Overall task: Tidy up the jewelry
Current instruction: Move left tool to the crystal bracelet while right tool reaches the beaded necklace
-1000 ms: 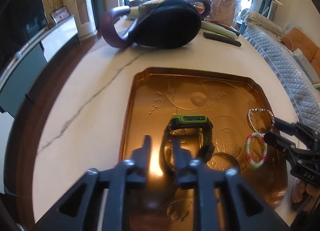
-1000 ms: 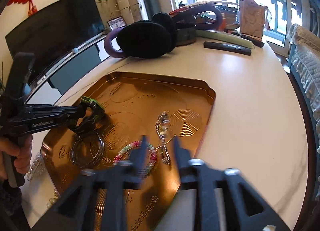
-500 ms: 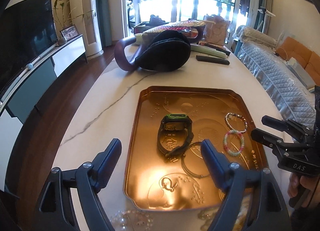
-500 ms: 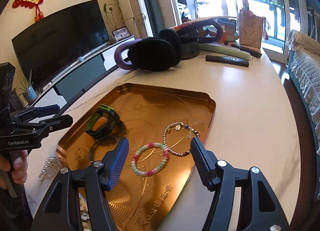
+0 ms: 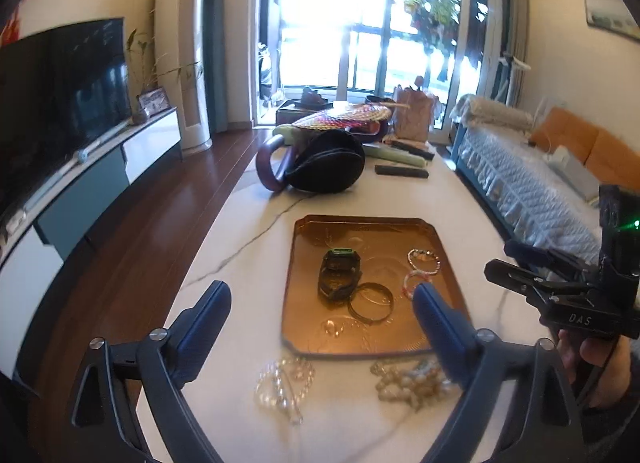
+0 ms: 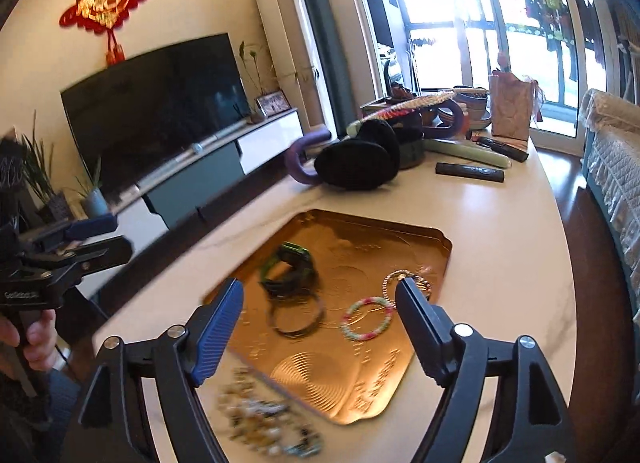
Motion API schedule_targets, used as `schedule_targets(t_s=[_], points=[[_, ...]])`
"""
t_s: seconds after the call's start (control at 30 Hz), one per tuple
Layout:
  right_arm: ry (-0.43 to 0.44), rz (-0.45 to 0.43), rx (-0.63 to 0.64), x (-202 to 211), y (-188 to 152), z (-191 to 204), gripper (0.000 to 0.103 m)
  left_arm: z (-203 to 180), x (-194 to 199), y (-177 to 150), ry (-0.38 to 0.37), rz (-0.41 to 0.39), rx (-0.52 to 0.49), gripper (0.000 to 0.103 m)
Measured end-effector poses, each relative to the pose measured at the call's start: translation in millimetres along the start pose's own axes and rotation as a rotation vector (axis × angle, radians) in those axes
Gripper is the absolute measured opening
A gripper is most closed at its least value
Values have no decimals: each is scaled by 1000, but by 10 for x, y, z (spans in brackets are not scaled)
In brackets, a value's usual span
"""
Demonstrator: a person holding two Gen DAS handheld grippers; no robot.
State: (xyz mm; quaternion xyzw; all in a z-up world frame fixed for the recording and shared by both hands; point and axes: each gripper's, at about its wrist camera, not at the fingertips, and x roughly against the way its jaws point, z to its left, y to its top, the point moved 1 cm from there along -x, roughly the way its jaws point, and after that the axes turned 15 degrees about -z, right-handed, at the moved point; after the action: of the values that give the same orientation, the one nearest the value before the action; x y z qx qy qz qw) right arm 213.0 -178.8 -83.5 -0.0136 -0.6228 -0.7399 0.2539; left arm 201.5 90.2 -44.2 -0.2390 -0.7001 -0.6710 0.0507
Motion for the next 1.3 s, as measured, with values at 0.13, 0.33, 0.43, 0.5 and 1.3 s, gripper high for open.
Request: schedule_targets(t_s=[0.13,0.33,0.43,0.5,1.3], points=[[57,7,-31,250,47,164,78,284,183,-83,39,10,70,97],[114,33,33,249,-274,291,79,575,-48,-409,153,28,68,98],[125,114,34,101,-504,258,60,535,-191,-638,107,86,24,97],[130,165,30,-5,-615,225,37,480,-248,-743,90,121,-16,96],[222,318,180,-293,-1097,563,24,340,-506,-1282,25,398,-23,63]])
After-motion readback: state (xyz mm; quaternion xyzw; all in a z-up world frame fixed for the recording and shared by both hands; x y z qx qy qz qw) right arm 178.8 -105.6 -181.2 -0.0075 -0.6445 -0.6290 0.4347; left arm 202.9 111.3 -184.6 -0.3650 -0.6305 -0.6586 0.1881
